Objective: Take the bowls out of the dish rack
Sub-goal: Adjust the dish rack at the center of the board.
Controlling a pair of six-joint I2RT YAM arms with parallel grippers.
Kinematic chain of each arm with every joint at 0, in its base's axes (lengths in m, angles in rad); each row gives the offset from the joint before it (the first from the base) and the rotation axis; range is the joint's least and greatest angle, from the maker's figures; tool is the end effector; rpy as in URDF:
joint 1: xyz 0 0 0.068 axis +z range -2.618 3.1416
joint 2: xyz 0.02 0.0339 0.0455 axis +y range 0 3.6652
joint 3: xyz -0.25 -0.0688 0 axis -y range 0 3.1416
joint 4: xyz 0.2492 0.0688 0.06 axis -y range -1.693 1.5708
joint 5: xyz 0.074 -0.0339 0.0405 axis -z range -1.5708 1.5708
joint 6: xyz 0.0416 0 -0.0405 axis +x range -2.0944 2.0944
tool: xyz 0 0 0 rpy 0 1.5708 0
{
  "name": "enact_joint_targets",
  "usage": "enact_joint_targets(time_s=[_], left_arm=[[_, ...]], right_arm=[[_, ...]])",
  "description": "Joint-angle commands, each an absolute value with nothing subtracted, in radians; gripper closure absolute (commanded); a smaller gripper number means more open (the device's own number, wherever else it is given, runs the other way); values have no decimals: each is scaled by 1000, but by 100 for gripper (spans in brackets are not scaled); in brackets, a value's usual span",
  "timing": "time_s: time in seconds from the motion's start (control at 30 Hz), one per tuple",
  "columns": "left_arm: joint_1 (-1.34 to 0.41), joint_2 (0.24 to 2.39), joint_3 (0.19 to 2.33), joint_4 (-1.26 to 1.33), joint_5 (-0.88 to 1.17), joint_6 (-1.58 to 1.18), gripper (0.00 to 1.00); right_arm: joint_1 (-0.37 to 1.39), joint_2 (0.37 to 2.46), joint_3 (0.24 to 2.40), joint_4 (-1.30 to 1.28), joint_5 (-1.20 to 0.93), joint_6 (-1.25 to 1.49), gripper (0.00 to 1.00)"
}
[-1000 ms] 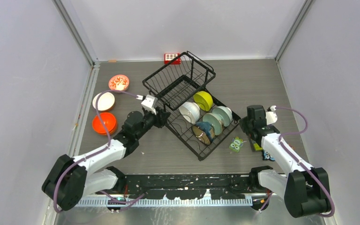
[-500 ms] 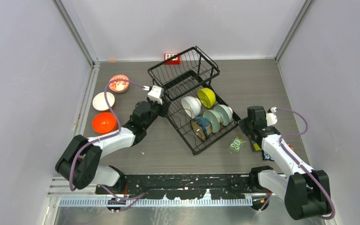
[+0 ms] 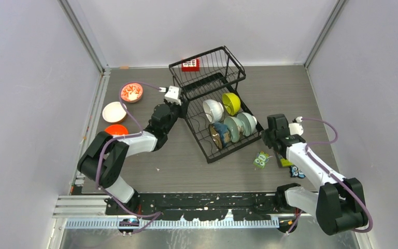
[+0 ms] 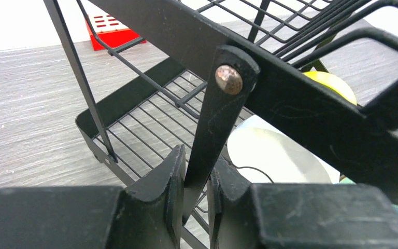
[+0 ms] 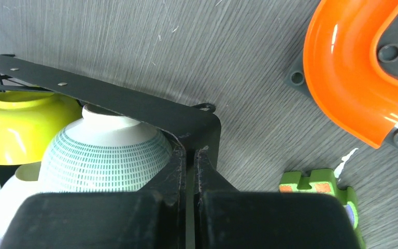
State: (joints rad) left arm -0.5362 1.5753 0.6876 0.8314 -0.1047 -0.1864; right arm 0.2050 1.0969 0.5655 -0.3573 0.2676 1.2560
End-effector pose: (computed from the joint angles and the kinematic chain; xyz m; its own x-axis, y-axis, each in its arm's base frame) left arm 0.2946 -0.1700 0.2016 -0.1251 -0.1401 -0.9822 0.4022 0.8978 -0.1792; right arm 0.2207 0.0346 0.1728 -0.2668 0.8812 -0.3904 0.7124 0.4531 0.5359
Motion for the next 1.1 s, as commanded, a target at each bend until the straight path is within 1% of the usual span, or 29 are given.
enact_joint_targets(time_s=[0.0, 0.2, 0.4, 0.43, 0.47, 0.53, 0.6, 0.63, 0.73, 0.8, 0.83, 0.87, 0.9, 1.07], left_arm=[[-502, 1627, 730, 911, -85, -248, 93], [-481, 1665, 755, 921, -73, -253, 92], [-471, 1672, 759, 921, -74, -263, 85], [-471, 1662, 750, 909, -84, -266, 82], [-471, 1649, 741, 895, -94, -271, 76], [-470, 1608, 717, 858, -111, -268, 58], [-469, 1549, 693, 818, -128, -258, 43], [-469, 1523, 683, 802, -134, -254, 39], [-469, 1446, 661, 734, -147, -248, 29], [-469, 1393, 647, 685, -154, -249, 21], [-469, 1366, 636, 661, -159, -251, 6], [-469, 1338, 626, 639, -163, -251, 1], [-469, 1310, 616, 615, -164, -251, 0], [-471, 1157, 579, 431, -179, -276, 0]], right_arm=[[300, 1154, 571, -411, 226, 1347, 99], [404, 1220, 595, -392, 259, 1420, 99], [437, 1239, 609, -397, 275, 1441, 99], [436, 1232, 612, -408, 281, 1435, 99], [437, 1221, 613, -416, 287, 1425, 99], [437, 1193, 611, -429, 299, 1399, 98], [436, 1167, 611, -440, 310, 1369, 89], [436, 1156, 609, -446, 312, 1357, 83], [436, 1134, 608, -453, 304, 1322, 61], [437, 1122, 612, -469, 304, 1302, 49], [437, 1115, 615, -480, 305, 1286, 45], [437, 1105, 618, -495, 308, 1274, 41], [437, 1093, 622, -508, 311, 1263, 36], [435, 1007, 657, -590, 344, 1160, 23]])
